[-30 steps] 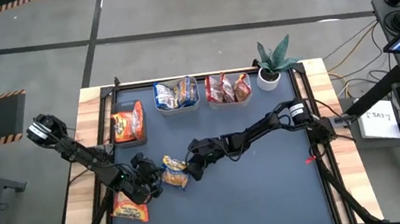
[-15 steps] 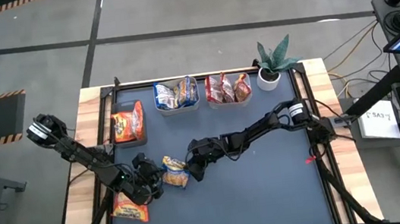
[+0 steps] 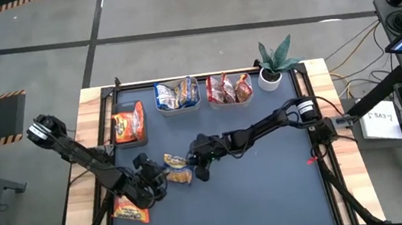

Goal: Sort Maruchan noodles
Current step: Put the blue noodle pack into the gray bin

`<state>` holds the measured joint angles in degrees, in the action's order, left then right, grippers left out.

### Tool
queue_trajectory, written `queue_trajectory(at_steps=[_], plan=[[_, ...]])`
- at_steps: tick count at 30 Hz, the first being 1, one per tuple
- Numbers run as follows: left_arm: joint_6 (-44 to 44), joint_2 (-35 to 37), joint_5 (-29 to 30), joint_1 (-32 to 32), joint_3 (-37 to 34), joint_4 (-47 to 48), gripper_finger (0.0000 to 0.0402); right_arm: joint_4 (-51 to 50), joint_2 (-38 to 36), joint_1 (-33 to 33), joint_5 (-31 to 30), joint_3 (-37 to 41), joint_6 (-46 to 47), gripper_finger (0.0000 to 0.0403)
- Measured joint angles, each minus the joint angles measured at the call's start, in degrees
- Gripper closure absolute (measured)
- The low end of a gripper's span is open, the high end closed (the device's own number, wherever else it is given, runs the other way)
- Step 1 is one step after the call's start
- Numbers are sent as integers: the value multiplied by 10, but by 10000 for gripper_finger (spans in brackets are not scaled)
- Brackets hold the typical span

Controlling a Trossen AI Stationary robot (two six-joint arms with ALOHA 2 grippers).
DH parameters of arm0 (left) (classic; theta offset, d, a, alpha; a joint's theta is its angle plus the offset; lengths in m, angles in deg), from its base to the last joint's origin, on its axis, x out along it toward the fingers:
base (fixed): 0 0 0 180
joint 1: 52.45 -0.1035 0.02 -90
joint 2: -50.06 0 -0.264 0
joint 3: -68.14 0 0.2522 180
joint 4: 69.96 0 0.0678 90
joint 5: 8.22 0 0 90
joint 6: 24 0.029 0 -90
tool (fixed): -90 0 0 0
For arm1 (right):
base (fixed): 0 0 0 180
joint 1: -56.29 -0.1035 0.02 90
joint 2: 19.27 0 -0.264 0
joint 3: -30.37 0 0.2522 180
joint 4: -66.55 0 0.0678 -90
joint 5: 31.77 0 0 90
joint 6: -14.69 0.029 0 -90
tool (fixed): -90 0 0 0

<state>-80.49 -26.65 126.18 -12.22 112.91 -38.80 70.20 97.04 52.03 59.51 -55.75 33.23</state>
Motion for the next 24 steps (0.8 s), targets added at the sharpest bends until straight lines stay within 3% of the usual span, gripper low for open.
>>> queue_trajectory(at_steps=[6,14,20,24], plan=[[1,0,21,0,61,111,241,-44,-14,-13,-48,-9,-115,386],[14,1,87,0,124,247,178,-82,-14,-49,-185,-29,-258,387],[31,21,86,-6,129,252,169,-82,-15,-76,-236,-31,-374,387],[86,49,65,-6,132,205,169,-81,-15,-92,-265,-31,-452,387]])
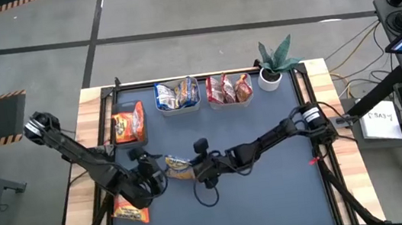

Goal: Sort Maruchan noodles
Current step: Put the blue noodle pack into the gray bin

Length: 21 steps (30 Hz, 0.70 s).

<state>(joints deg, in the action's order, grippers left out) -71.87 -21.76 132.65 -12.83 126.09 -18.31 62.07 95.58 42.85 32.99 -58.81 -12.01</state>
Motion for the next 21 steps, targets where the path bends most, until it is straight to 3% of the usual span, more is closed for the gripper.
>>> queue_trajectory(at_steps=[4,7,21], plan=[[91,35,-66,-7,-5,-90,172,4,0,-7,-20,0,-41,387],[137,53,-84,-18,-12,-133,177,5,0,-9,-21,0,-57,387],[163,58,-182,-129,-96,-190,180,25,0,-16,-35,-3,-93,387]])
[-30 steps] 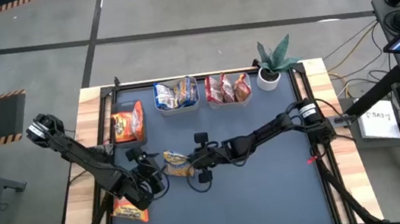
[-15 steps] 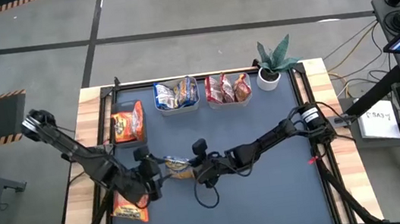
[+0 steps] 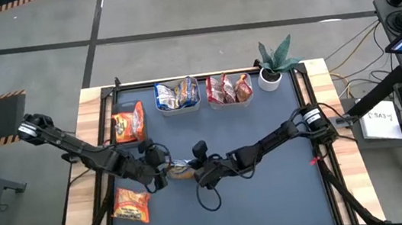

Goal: Sort Maruchan noodles
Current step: Put the blue noodle pack into the gray bin

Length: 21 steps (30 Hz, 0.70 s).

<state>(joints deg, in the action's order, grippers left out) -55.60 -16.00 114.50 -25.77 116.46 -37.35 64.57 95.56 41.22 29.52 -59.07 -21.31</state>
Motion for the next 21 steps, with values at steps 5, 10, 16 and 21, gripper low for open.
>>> queue_trajectory(at_steps=[5,10,16,21], plan=[[53,0,-74,-24,-35,-104,180,-1,0,0,0,-5,-3,387],[56,-10,-83,-40,-44,-113,180,-5,0,0,0,-11,-7,387],[58,-23,-99,-41,-50,-125,180,-8,0,1,0,-16,-8,387],[58,-35,-100,-40,-53,-136,195,-9,0,1,0,-16,-6,387]])
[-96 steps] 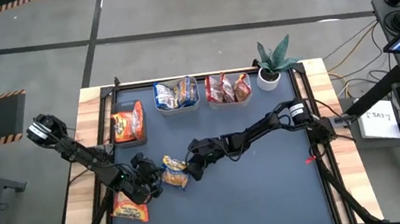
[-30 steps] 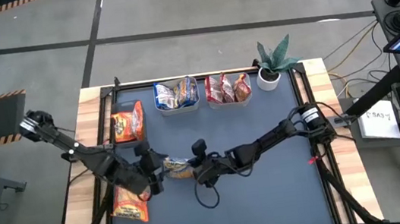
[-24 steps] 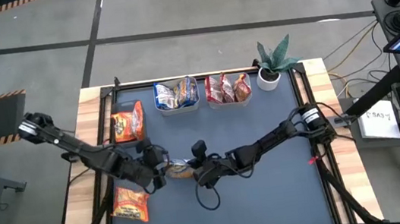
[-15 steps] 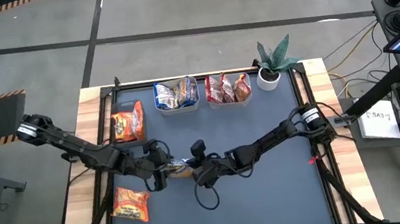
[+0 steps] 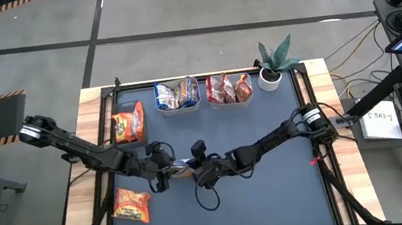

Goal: Sort Maruchan noodles
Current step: Put the blue noodle pack into the gray bin

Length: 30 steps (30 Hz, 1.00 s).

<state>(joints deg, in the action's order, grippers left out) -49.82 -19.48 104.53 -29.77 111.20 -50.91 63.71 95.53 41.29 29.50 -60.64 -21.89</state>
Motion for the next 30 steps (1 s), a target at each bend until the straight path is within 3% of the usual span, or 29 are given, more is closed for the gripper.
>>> queue_trajectory(at_steps=[12,30], plan=[[-1,-9,2,0,5,0,287,1,0,0,2,0,15,377],[-1,-11,3,2,10,-2,297,-4,-2,0,-10,0,60,375]])
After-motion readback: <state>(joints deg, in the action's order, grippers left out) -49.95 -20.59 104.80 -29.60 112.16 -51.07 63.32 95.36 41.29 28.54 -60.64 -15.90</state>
